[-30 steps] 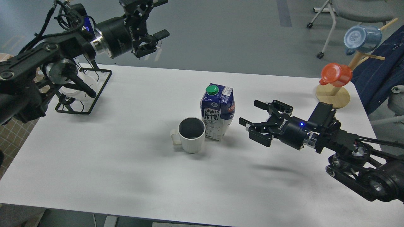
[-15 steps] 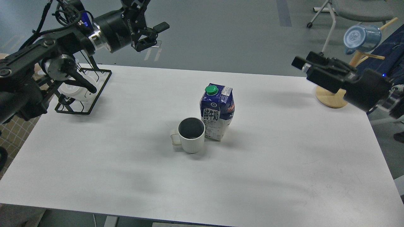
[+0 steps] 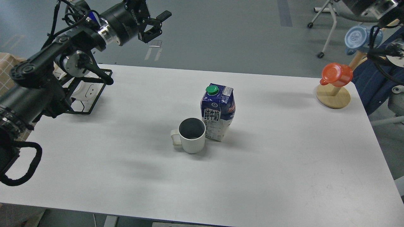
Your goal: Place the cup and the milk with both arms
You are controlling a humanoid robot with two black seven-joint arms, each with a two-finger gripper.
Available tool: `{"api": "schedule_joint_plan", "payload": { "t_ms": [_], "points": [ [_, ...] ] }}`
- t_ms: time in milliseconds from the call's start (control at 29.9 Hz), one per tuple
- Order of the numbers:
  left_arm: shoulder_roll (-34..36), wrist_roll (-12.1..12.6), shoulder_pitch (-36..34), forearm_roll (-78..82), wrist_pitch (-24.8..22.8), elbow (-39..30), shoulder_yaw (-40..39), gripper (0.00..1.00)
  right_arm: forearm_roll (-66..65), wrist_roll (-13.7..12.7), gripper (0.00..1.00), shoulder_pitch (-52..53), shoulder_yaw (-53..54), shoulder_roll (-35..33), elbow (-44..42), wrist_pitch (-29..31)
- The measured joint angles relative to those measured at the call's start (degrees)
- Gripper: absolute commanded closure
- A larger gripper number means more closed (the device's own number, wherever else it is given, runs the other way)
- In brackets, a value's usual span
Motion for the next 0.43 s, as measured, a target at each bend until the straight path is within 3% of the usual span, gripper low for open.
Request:
{"api": "schedule_joint_plan", "payload": {
  "t_ms": [167,435],
  "points": [
    [-4.6,-3.8,0.0,0.3,4.9,6.5,-0.1,0.02,8.7,0.0,0.04,1.0,0.0,8.6,-10.9,2.6],
    [-6.0,-4.3,0.1,0.7,6.8,8.0,0.4,0.02,14.0,0.0,0.04,-2.4,1.4,15.7,-16.4,3.2]
  ]
}}
